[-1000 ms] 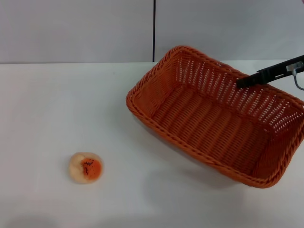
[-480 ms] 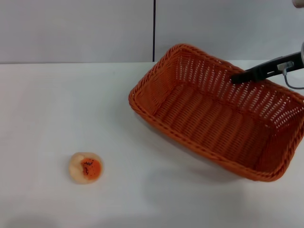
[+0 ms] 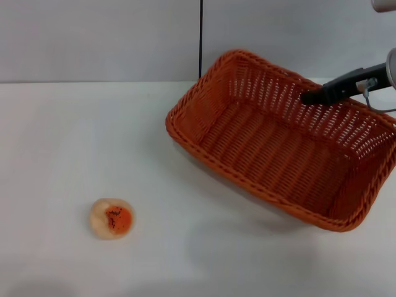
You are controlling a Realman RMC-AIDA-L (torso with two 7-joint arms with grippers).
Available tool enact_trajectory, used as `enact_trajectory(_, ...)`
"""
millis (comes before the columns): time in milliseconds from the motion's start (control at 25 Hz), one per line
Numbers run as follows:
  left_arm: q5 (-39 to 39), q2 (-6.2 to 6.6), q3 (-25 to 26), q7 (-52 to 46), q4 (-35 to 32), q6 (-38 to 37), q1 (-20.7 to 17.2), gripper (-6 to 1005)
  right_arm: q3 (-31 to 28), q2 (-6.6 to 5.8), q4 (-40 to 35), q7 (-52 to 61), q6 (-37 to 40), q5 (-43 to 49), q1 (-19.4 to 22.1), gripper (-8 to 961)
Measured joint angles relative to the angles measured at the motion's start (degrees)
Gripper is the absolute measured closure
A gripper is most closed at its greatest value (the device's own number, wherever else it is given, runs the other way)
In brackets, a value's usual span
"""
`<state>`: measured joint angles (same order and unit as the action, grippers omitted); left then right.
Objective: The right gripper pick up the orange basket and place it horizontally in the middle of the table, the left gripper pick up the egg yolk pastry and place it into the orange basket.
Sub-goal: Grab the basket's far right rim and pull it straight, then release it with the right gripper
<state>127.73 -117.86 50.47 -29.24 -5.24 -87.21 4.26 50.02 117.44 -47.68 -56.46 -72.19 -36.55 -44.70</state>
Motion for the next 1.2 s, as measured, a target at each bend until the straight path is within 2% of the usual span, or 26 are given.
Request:
enact_trajectory(360,0.0,0.04,0.2,0.0,-0.8,-1.9,-2.2,254,5.6,0.07,-7.7,-11.2,-8.4,-3.7,-2.4,773)
enact_trajectory(680,0.0,-0.02,0.4,0.0,-1.3,-3.9,-5.7,254,7.4,0.06,-9.0,-25.4,-14.6,-4.4,-5.9,802)
enact_trajectory(840,0.0,-0.08,0.5,0.0,-1.4,-4.7,-6.6,254,8.4,-0.08,-8.8,-27.9,-15.8,-4.1,-7.4,802)
enact_trajectory(920,-0.1,-0.09,0.6,-0.1,-1.4,-5.3,-7.0,254,12.2,-0.27,-9.1,-30.2,-16.2,-4.0,-8.2,803)
enact_trajectory(1200,-0.1,-0.09,0.7,-0.1,-1.4,-5.8,-7.2,253,17.0,0.03,-9.2,-31.7,-16.0,-3.9,-8.5,803)
